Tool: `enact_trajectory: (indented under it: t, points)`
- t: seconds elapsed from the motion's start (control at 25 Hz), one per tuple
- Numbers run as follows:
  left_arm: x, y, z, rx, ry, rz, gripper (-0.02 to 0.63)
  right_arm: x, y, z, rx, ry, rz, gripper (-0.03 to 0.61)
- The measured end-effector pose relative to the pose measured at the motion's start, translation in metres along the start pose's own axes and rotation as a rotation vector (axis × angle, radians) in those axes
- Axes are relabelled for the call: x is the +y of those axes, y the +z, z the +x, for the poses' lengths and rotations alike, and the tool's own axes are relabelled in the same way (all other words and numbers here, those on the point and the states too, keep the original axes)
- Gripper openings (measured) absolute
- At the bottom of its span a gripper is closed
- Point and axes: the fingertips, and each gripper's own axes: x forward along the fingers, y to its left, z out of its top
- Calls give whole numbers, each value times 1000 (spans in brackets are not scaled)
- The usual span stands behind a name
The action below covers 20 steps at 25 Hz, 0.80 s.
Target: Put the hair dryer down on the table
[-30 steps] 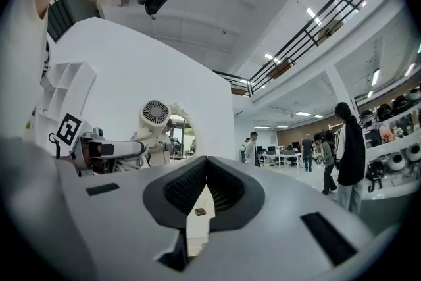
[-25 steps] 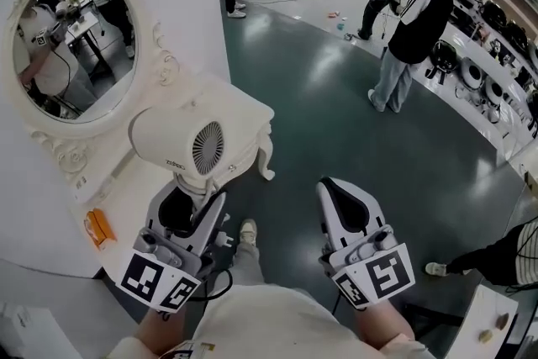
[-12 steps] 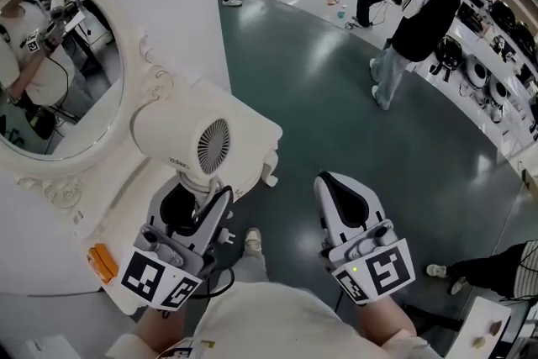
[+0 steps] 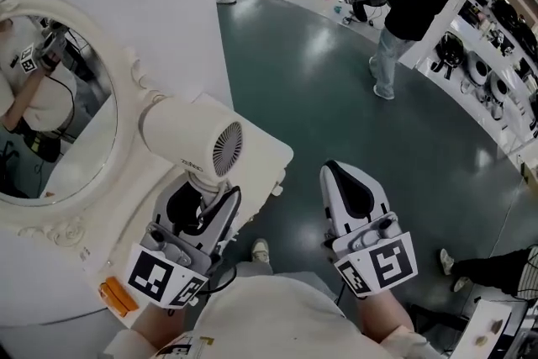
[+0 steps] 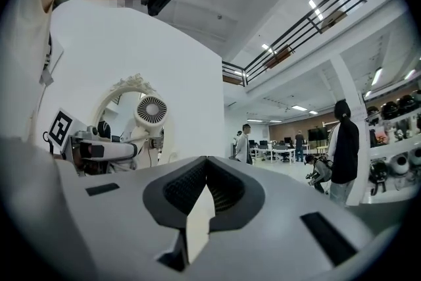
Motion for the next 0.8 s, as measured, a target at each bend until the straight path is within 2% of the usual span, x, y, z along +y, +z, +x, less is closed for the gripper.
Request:
enact_trajectory:
  t: [0.16,0.4,0.8]
  points:
    - [18,-3,10,7,-14,-24,216,-5,-2,22,3,-15,0,20]
    - [31,-1,25,1,-23,-20,217,-15,4,39,-2,-24,-11,20]
    - [43,-6,29,17,35,-24,218,-20,2,54,12,31,0,20]
